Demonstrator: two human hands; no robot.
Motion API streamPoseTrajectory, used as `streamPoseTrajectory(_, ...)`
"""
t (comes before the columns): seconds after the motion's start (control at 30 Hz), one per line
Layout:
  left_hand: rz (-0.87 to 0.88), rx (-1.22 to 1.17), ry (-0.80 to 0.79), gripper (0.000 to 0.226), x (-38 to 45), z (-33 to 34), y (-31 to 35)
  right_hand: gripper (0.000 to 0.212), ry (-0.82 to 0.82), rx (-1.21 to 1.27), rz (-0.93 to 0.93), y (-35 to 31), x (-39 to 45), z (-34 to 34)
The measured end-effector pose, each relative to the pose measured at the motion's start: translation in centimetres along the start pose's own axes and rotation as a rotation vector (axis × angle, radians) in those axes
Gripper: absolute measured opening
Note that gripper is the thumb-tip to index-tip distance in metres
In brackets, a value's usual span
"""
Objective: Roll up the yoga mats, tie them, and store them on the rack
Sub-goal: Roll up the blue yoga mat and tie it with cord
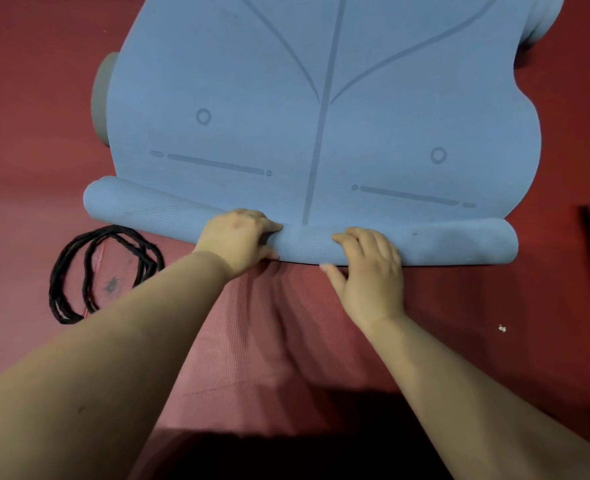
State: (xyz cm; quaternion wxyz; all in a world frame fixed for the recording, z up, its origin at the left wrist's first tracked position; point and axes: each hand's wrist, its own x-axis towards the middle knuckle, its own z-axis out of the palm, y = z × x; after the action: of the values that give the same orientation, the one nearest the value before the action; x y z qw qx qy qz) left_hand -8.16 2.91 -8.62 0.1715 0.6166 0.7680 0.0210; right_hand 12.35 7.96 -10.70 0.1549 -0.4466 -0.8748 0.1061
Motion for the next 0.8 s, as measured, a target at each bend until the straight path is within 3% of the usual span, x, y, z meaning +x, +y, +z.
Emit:
streamPoseTrajectory(0.1, -0.036, -0.028, -0.156, 0.056, 1.9, -1.8, 0.0, 0.054, -0.011, -0.013, -0.014, 0.2, 0.7, 0.4)
streamPoseTrajectory(0.2, -0.057, -0.005, -0.195, 0.056, 2.6, -2.4, 0.1, 0.052, -0.026, -0.030, -0.024, 0.6, 2.6, 0.2)
streamPoseTrajectory(0.23, -0.048, 0.016, -0.145, 0.055, 2.2, -2.3, 0.3, 0.051, -0.030, -0.031, -0.031, 0.7, 2.9, 0.2)
streamPoseTrajectory(0.33, 0.088, 0.049, 0.230, 0.051, 0.1, -0.3, 0.4, 0.047, -0.024, -0.027, -0.004, 0.9, 3.0, 0.6)
streamPoseTrajectory(0.4, 0.131, 0.034, 0.302, 0.058, -0.8, 1.0, 0.2, 0.045, -0.025, -0.017, -0.002, 1.0, 3.3, 0.6)
streamPoseTrajectory(0.5, 0.139, 0.058, 0.175, 0.067, -0.2, 1.5, -0.1, 0.041, -0.143, -0.001, 0.032, 0.8, 4.4, -0.1)
streamPoseTrajectory(0.63, -0.005, 0.067, 0.061, 0.043, 1.6, -0.2, 0.8, 0.044, -0.263, -0.025, 0.065, 0.7, 5.5, -0.6)
streamPoseTrajectory(0.8, -0.072, 0.156, -0.091, 0.036, 2.7, -2.3, 1.4, 0.044, -0.328, -0.079, 0.035, 0.5, 6.1, -1.3)
